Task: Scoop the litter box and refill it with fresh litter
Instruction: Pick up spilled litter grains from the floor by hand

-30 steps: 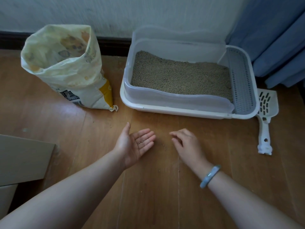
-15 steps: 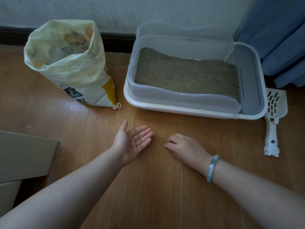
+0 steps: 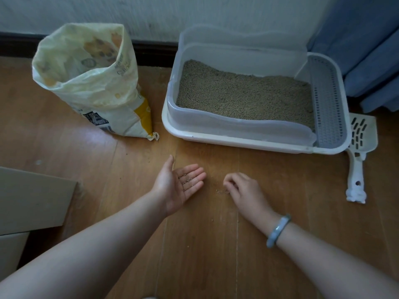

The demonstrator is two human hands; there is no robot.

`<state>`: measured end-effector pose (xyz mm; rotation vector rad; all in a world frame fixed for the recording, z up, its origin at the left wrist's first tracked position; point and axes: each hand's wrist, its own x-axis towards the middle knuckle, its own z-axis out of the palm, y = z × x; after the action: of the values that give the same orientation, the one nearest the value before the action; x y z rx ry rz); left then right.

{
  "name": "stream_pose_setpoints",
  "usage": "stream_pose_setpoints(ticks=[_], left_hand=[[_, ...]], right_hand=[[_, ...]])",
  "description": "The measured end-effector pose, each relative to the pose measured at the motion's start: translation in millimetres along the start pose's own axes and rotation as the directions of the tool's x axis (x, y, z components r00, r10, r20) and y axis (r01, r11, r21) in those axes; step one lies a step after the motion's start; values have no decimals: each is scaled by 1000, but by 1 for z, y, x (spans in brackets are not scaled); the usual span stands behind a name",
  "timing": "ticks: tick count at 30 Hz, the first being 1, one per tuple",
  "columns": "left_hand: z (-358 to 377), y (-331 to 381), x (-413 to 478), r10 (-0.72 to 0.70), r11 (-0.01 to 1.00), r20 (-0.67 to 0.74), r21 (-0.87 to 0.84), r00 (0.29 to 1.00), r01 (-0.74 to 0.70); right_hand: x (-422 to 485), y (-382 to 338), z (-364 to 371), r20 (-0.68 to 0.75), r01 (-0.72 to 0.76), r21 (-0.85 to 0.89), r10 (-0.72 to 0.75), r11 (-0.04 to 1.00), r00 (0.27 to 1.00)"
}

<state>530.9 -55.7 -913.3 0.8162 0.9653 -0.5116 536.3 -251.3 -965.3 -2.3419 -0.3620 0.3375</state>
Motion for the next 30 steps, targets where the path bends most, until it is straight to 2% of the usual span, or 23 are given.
stream_pose_setpoints(ticks=[1,3,4,6,9,12,17,20,23,26,28,30], left_hand=[[2,-2,0,-6,1000,3,8,1000,6],[6,-6,-2,-20,1000,23,23,1000,20],[9,-8,-2,-30,999,38,30,999,29],[14,-13,-5,-45,998,67,47,997,42],[19,-16,-7,-55,997,97,65,994,49],[20,-16,-8,-54,997,102,67,993,47],[15,-14,-6,-39,999,101,38,994,35],[11,-11,-6,-22,1000,71,14,997,21],[6,-5,-5,-8,1000,33,-14,999,9],[2,2,-5,10,999,11,-40,1000,-9],[-1,6,-6,21,998,-2,-58,1000,-22],[-4,8,-6,31,997,-16,-73,999,-32]], right_hand=[[0,-6,-3,-48,-82,145,90,986,995],[0,-23,-8,-107,-130,393,186,910,977],[0,-32,-10,-103,-122,468,191,875,976],[-2,-48,-10,-77,-88,505,146,858,986],[-4,-59,-6,-90,9,401,30,916,995],[-6,-59,-5,-90,52,303,-26,952,996],[-5,-44,-14,-106,39,298,-7,954,994],[0,-20,-24,-84,-9,209,27,978,996],[6,6,-33,77,4,-38,-1,999,997],[15,16,-37,308,192,-273,-104,943,946],[23,14,-34,410,319,-316,-175,894,895],[30,11,-30,449,421,-323,-254,847,856]])
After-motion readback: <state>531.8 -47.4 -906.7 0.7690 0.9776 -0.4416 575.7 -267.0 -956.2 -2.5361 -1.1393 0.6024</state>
